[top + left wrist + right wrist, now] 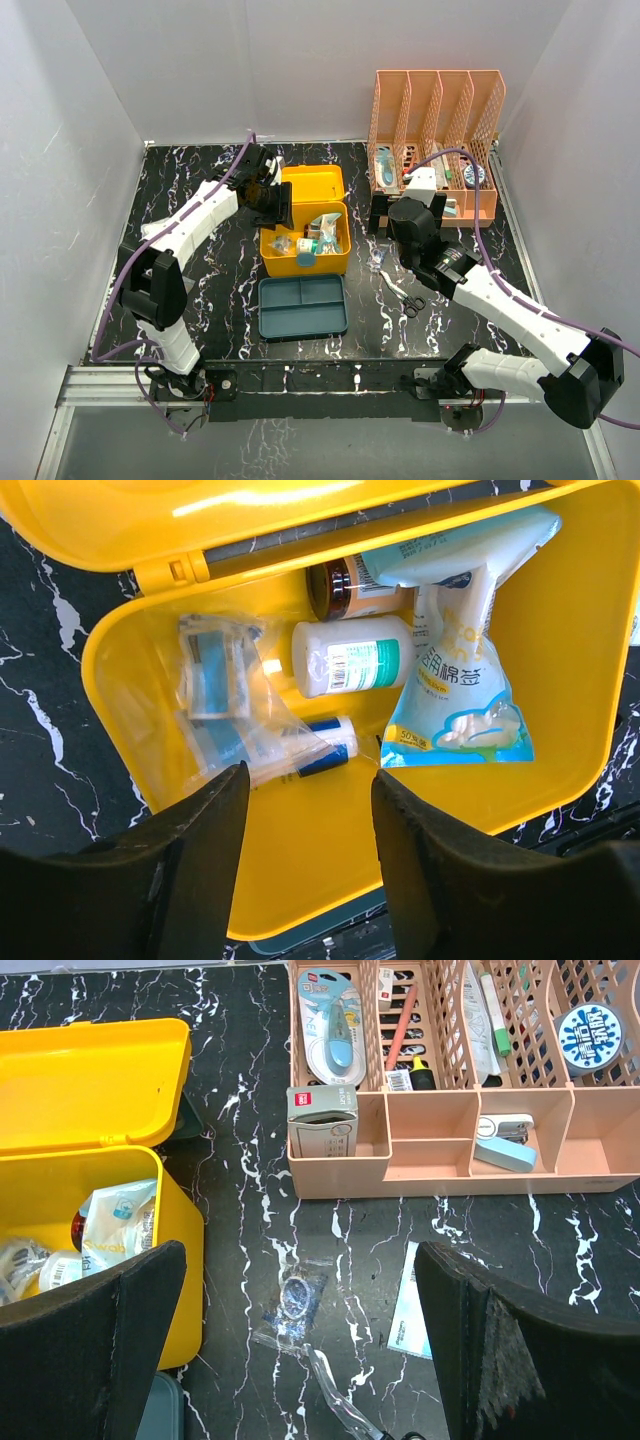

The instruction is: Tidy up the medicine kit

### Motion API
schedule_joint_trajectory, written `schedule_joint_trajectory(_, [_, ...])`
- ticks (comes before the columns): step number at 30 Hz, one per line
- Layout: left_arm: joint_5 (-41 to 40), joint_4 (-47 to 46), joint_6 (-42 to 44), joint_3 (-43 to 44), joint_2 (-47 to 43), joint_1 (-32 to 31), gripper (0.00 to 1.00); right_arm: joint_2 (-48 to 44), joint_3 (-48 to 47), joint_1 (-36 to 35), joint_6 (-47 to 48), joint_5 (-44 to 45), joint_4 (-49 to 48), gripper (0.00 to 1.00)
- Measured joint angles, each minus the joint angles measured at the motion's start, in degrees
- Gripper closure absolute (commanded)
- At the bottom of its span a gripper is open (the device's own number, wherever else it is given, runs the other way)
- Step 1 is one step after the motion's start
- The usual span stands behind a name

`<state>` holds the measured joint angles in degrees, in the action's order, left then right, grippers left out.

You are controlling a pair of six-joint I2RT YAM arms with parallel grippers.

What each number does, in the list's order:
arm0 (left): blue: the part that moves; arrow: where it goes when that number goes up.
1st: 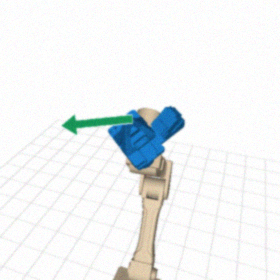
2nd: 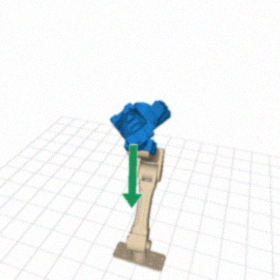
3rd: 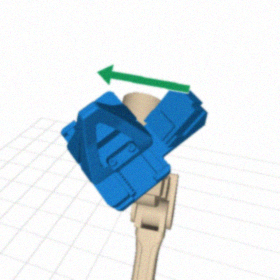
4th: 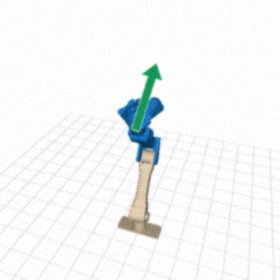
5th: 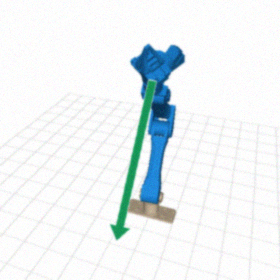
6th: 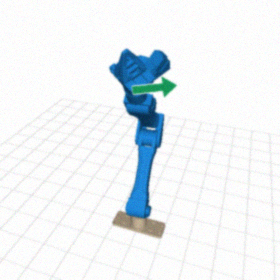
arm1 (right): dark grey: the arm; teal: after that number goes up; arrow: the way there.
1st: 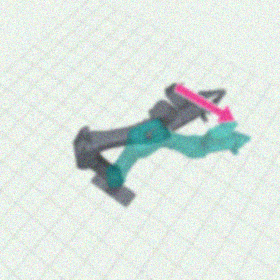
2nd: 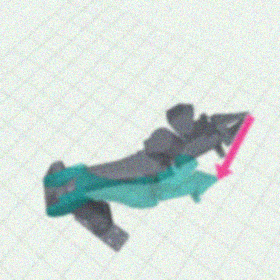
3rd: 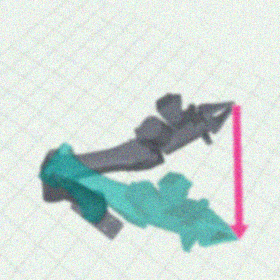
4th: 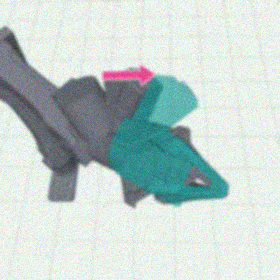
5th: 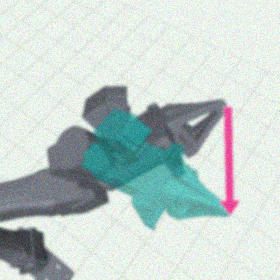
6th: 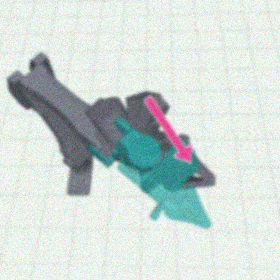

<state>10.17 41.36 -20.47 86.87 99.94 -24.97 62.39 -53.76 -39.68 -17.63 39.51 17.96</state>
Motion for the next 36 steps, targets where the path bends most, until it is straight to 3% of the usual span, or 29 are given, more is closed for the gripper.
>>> schedule_joint_trajectory(4, [-1.05, 0.72, 1.11, 0.59, -0.17, 0.0, 0.5, 0.0, 0.11, 0.0, -0.22, -0.02, 0.0, 0.02])
schedule_joint_trajectory(8, [-3.37, 3.65, 3.8, 7.65, -0.31, 1.64, 0.5, -0.13, 0.22, 0.0, -0.33, 0.0, 0.2, 0.02])
schedule_joint_trajectory(10, [-3.32, 3.85, 5.68, 13.18, -1.05, 5.9, 0.48, -0.33, 0.22, 0.0, -0.33, 0.02, 0.26, 0.02])
schedule_joint_trajectory(14, [-4.85, 2.64, 10.56, 19.23, -4.26, 21.51, 0.47, -0.66, 0.22, 0.0, -0.31, 0.0, 0.2, 0.02])
schedule_joint_trajectory(17, [-8.55, 1.44, 14.45, 16.55, -6.73, 33.22, 0.47, -0.37, 0.22, 0.0, -0.28, -0.2, -0.17, 0.02])
schedule_joint_trajectory(19, [-10.82, 1.07, 16.39, 13.0, -6.99, 37.09, 0.47, 0.35, 0.22, 0.0, -0.24, -0.59, -0.63, 0.02])
schedule_joint_trajectory(26, [-13.22, -0.2, 19.39, 3.98, 0.83, 40.46, 0.42, 5.92, -0.98, 0.0, 0.52, -3.13, -0.37, 0.02])
schedule_joint_trajectory(36, [-13.46, -4.2, 18.93, 3.21, 13.25, 47.76, 0.42, 9.64, -7.39, -0.07, 0.61, -4.63, 0.85, 0.02])
